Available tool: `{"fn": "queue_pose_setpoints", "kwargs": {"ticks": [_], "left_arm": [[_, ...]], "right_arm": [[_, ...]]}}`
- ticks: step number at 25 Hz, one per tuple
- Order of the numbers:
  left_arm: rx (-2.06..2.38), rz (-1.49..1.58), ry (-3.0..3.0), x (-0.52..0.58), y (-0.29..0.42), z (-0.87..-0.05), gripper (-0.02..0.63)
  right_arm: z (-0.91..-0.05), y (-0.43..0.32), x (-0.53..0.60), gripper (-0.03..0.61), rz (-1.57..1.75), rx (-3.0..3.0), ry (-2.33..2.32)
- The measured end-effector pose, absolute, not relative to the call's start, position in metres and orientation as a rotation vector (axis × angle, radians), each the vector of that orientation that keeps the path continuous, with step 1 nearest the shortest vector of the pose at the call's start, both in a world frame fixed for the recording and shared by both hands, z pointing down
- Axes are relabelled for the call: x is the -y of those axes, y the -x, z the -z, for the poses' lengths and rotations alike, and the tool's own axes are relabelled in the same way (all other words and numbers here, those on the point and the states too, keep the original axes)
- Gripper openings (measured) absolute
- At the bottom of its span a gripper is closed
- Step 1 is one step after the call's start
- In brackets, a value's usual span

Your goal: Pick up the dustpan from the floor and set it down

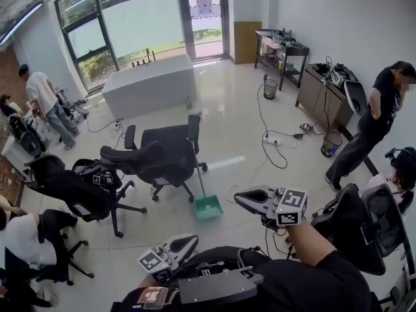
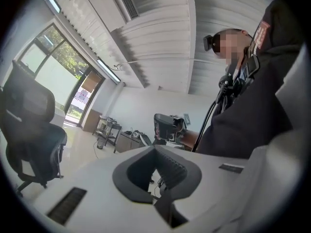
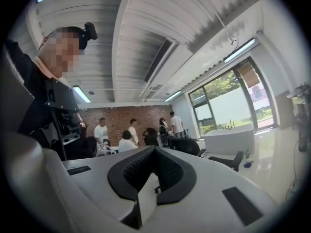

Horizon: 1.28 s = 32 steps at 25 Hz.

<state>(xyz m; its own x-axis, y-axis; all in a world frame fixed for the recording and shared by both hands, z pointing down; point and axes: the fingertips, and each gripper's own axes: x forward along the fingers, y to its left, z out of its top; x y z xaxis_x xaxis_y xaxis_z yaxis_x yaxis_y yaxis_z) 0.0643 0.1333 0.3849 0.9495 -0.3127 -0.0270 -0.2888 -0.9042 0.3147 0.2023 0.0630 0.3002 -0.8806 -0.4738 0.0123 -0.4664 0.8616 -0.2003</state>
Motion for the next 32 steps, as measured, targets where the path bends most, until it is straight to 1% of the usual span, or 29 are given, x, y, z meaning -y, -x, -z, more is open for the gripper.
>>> {"fn": "queue_pose_setpoints", "kwargs": {"ticks": [2,5,9,12,15,19,23,28,32], "left_arm": [[0.509,0.105,-2.755,-0.165,-0.081,-0.380,0.009],[0.637,0.118,-2.715,-0.218,-0.077,-0.377,0.009],[0.715,0.142,-2.746,-0.305,-0.044,-0.395,0.009],[0.716,0.153,-2.794,-0.378,0.018,-0.410,0.009],[0.722,0.184,-2.783,-0.450,0.086,-0.408,0.009],[0.754,0.210,-2.743,-0.543,0.160,-0.410,0.009],[0.779,0.250,-2.712,-0.604,0.216,-0.415,0.009],[0.749,0.265,-2.728,-0.654,0.230,-0.410,0.009],[0.713,0.244,-2.743,-0.689,0.208,-0.407,0.009]], "right_arm": [[-0.304,-0.220,-0.096,0.014,0.300,-3.066,0.683],[-0.315,-0.227,-0.150,0.014,0.342,-3.072,0.586],[-0.329,-0.187,-0.235,0.014,0.296,-3.067,0.500],[-0.340,-0.123,-0.314,0.014,0.234,-3.095,0.462],[-0.332,-0.062,-0.386,0.014,0.252,-3.104,0.481],[-0.328,-0.006,-0.472,0.014,0.345,-3.067,0.510],[-0.329,0.044,-0.530,0.014,0.394,-3.065,0.535],[-0.316,0.068,-0.582,0.014,0.372,-3.100,0.545],[-0.314,0.054,-0.619,0.014,0.364,-3.095,0.556]]}}
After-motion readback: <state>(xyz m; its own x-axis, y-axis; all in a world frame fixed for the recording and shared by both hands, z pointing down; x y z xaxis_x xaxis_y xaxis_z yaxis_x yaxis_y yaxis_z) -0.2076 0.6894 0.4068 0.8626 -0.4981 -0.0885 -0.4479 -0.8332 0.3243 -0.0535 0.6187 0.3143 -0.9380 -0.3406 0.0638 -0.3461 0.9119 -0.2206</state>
